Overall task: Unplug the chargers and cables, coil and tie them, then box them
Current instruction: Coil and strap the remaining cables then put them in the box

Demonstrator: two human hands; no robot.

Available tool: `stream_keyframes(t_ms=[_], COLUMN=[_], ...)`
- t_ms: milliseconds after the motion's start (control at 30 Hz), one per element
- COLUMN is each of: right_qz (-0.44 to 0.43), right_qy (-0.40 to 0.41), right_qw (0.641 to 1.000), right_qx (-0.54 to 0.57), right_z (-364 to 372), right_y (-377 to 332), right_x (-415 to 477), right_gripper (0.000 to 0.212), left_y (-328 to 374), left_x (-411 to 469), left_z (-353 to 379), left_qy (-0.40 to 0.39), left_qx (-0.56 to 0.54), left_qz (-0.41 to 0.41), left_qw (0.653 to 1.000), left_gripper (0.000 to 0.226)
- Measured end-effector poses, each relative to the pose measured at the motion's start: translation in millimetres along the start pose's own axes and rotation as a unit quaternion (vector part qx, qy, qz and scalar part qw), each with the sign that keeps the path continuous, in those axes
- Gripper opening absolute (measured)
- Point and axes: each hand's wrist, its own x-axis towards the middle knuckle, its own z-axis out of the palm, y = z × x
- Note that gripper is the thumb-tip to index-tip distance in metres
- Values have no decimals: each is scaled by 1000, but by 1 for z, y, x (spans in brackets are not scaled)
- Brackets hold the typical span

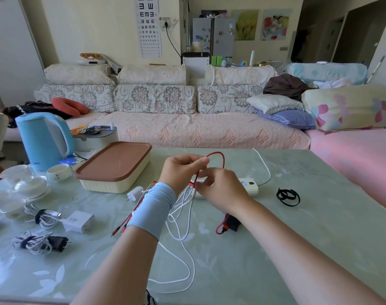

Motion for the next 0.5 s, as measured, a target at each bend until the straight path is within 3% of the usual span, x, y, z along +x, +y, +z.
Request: stream_keyframes(t_ms=[100, 200, 333, 500], right_qz=[-2, 32, 90, 183], right_qy=[-48, -20, -16, 1], right_qw=[998, 987, 943, 869], right_qx=[43, 157, 320, 460], right_z=[-1, -5, -14, -19], right_y=[7, 8, 4, 6], right_x=[-1, 1, 0, 5], right_gripper=[19, 25, 4, 7], left_y=[-3, -13, -20, -20], left_x=[-1, 3, 6, 12], left_z=[4, -3, -14, -22], left_qy=[-30, -49, -84, -42], left_qx=[42, 212, 309, 347], left_qz=[11, 75, 93, 117], left_qw=[999, 973, 943, 930], left_gripper=[6, 6, 14, 24])
